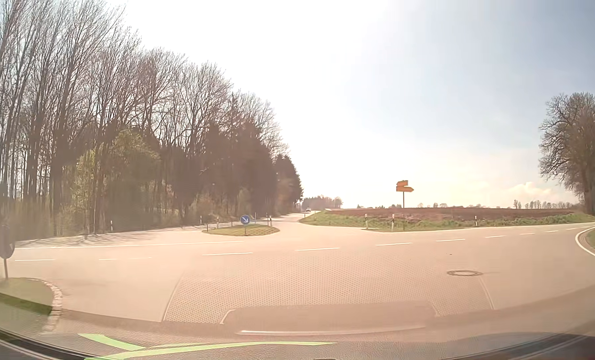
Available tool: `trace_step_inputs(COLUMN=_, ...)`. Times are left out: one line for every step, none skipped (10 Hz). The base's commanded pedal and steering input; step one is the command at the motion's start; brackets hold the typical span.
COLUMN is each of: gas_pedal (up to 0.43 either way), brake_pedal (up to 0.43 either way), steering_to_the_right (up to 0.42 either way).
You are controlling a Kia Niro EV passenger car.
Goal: Follow the waypoints while adhering to traffic rules and regulations
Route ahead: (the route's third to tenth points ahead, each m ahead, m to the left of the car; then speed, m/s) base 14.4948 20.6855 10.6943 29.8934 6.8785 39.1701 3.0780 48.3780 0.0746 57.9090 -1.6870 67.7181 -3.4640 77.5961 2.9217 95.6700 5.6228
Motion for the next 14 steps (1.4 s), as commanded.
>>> trace_step_inputs(gas_pedal=0.000, brake_pedal=0.232, steering_to_the_right=-0.119)
trace_step_inputs(gas_pedal=0.000, brake_pedal=0.220, steering_to_the_right=-0.134)
trace_step_inputs(gas_pedal=0.000, brake_pedal=0.177, steering_to_the_right=-0.152)
trace_step_inputs(gas_pedal=0.000, brake_pedal=0.030, steering_to_the_right=-0.181)
trace_step_inputs(gas_pedal=0.000, brake_pedal=0.000, steering_to_the_right=-0.209)
trace_step_inputs(gas_pedal=0.000, brake_pedal=0.000, steering_to_the_right=-0.235)
trace_step_inputs(gas_pedal=0.000, brake_pedal=0.000, steering_to_the_right=-0.252)
trace_step_inputs(gas_pedal=0.020, brake_pedal=0.000, steering_to_the_right=-0.271)
trace_step_inputs(gas_pedal=0.110, brake_pedal=0.000, steering_to_the_right=-0.286)
trace_step_inputs(gas_pedal=0.130, brake_pedal=0.000, steering_to_the_right=-0.296)
trace_step_inputs(gas_pedal=0.177, brake_pedal=0.000, steering_to_the_right=-0.300)
trace_step_inputs(gas_pedal=0.209, brake_pedal=0.000, steering_to_the_right=-0.300)
trace_step_inputs(gas_pedal=0.220, brake_pedal=0.000, steering_to_the_right=-0.301)
trace_step_inputs(gas_pedal=0.228, brake_pedal=0.000, steering_to_the_right=-0.307)
